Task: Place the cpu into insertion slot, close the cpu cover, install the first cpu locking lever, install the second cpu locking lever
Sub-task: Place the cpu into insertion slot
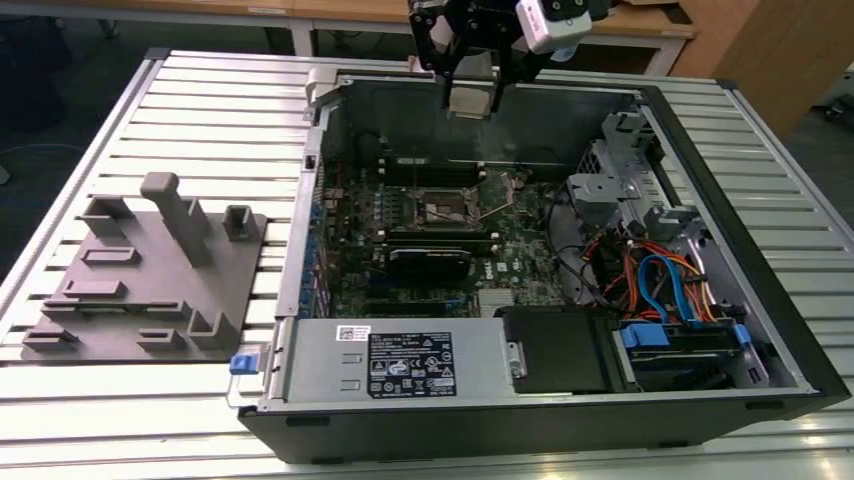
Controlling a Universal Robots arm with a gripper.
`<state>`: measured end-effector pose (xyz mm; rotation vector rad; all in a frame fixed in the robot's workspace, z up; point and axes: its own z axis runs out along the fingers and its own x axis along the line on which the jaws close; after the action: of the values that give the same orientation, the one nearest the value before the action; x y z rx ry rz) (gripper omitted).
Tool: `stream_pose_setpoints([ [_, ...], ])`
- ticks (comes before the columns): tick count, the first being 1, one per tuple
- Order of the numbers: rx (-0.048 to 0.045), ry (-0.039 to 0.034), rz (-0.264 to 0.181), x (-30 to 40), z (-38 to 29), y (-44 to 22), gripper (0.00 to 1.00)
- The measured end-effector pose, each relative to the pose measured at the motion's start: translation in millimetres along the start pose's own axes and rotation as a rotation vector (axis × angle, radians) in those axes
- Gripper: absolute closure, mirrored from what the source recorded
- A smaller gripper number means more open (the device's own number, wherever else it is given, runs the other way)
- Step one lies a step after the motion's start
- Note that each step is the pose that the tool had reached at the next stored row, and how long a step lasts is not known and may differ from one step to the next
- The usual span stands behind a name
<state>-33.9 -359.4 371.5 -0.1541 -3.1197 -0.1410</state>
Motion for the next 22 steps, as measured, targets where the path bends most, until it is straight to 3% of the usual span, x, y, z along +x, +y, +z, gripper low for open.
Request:
stream_pose_setpoints([
  [9,-0.0004,-0.0014,0.016,0.0,0.0,0.0,0.46],
  [18,-0.0013,-0.0067,0.075,0.0,0.2,0.0,0.46],
  [22,-0.0014,-0.007,0.078,0.0,0.2,0.0,0.46],
])
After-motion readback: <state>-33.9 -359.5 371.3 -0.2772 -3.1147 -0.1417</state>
